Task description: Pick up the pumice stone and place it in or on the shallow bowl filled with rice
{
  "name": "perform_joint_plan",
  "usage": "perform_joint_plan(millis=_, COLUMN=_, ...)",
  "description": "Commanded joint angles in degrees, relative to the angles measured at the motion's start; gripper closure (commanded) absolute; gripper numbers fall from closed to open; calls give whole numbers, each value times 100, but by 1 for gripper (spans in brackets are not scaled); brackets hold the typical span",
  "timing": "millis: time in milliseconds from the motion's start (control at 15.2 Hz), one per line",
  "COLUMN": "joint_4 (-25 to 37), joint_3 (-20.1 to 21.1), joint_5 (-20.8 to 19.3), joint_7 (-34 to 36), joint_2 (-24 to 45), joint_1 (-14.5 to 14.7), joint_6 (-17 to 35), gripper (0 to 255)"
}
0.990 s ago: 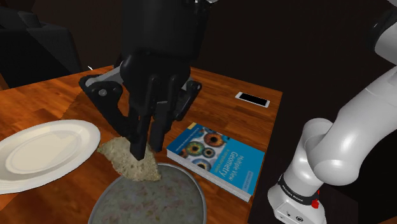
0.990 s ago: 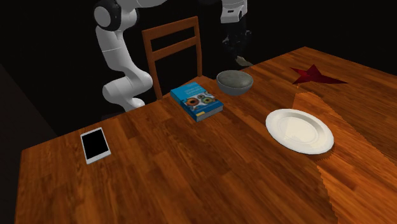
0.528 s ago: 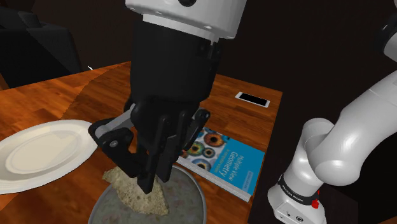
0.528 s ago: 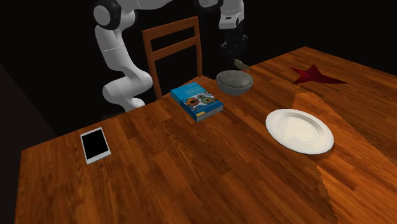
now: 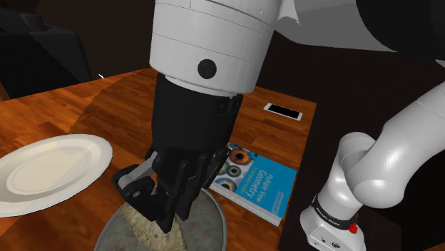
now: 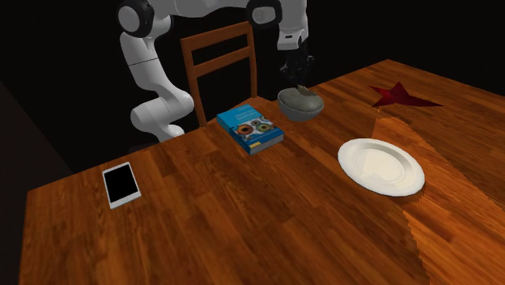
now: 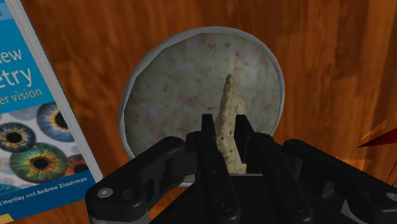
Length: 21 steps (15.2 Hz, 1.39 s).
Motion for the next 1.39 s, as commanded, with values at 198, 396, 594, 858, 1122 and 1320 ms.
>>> perform_joint_plan(millis=198, joint_4=-144, joint_3=22, joint_5=18, joint_7=-15, joint_2=8, joint_1=17, joint_6=81, gripper=255)
perform_joint_plan(millis=396, joint_4=-143, joint_3=18, joint_5=15, joint_7=-13, joint_2=10, joint_1=23, joint_6=82, gripper=255)
perform_joint_plan(millis=594, joint_4=-201, joint_3=-17, joint_5=31, joint_7=-67, joint_2=-6, joint_1=22, joint_6=111, gripper=0)
perform_joint_plan(millis=858, joint_4=-145, joint_3=15, joint_5=16, joint_7=-13, joint_2=9, joint_1=25, joint_6=82, gripper=0)
perform_joint_plan(millis=1122, joint_4=487, joint_3=-179, joint_5=-11, joint_7=-5, joint_2=-67, joint_1=-7, joint_6=-640, gripper=0)
perform_joint_plan(millis=1320, joint_4=487, joint_3=-179, joint_5=-12, joint_7=-5, joint_2=-67, joint_1=-6, joint_6=-640, gripper=0)
